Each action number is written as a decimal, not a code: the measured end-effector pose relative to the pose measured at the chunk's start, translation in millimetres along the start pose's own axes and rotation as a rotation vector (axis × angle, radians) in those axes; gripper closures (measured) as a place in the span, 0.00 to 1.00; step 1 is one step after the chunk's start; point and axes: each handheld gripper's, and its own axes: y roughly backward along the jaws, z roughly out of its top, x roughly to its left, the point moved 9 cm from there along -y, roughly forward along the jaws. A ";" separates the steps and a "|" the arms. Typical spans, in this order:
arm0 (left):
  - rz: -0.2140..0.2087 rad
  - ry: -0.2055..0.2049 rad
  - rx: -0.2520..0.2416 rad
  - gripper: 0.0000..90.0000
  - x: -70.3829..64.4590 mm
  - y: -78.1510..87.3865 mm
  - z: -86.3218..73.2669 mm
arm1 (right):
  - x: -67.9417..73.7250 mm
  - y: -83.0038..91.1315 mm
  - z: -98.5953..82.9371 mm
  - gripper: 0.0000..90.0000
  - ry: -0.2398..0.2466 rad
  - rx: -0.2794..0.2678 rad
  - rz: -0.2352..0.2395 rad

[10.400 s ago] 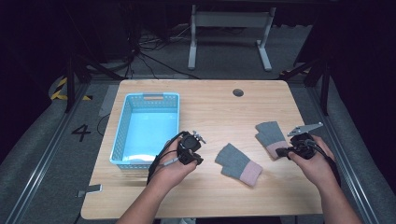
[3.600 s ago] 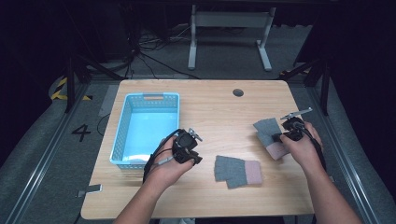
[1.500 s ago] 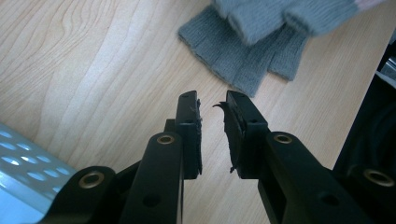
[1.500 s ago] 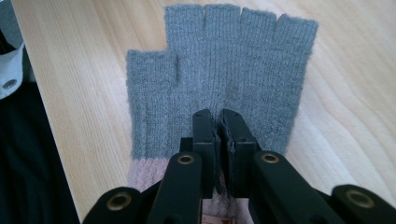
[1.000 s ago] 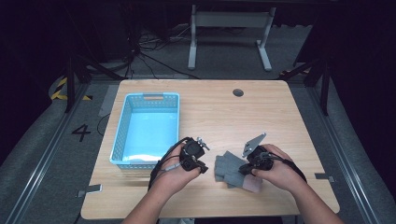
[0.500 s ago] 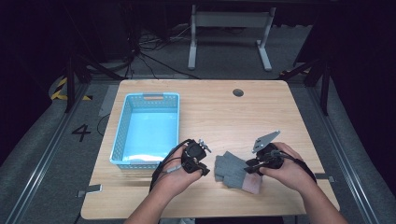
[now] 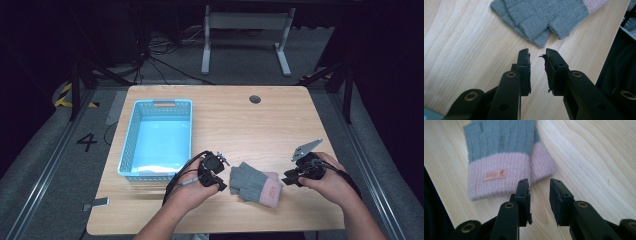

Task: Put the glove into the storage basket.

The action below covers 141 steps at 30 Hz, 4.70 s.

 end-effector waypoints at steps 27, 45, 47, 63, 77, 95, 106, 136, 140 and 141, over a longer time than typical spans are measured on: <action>0.009 -0.032 0.037 0.77 2.6 -34.5 8.4 | 9.6 -20.2 -14.6 0.80 0.064 0.100 0.053; 0.025 -0.034 0.033 0.81 5.7 -48.7 15.3 | 10.8 -22.9 -14.5 0.83 0.077 0.101 0.054; 0.041 -0.040 0.030 0.86 5.4 -47.8 16.6 | 11.7 -23.3 -14.0 0.83 0.076 0.102 0.051; 0.055 -0.058 0.011 0.96 -1.5 -38.3 17.9 | 14.0 -14.2 -10.2 0.98 0.057 0.074 0.067; 0.051 -0.068 -0.012 0.97 -17.4 -18.5 12.0 | 4.7 -1.7 7.9 0.99 0.007 -0.006 0.044; 0.033 -0.085 0.028 0.97 -21.6 -31.0 10.6 | -11.6 -17.2 11.6 0.99 -0.052 -0.012 0.004; 0.020 -0.072 0.035 0.79 -17.0 -36.9 9.1 | -19.2 -23.8 6.7 0.88 -0.037 -0.008 -0.039; 0.057 -0.128 -0.075 0.55 -23.0 -15.0 54.6 | -32.9 12.0 -12.5 0.79 -0.133 -0.101 -0.114; 0.046 -0.138 -0.087 0.51 -21.7 -21.5 60.5 | -31.3 12.4 -12.6 0.77 -0.133 -0.105 -0.111; 0.045 -0.130 -0.080 0.49 -21.2 -23.1 60.9 | -30.6 12.6 -12.5 0.77 -0.131 -0.106 -0.109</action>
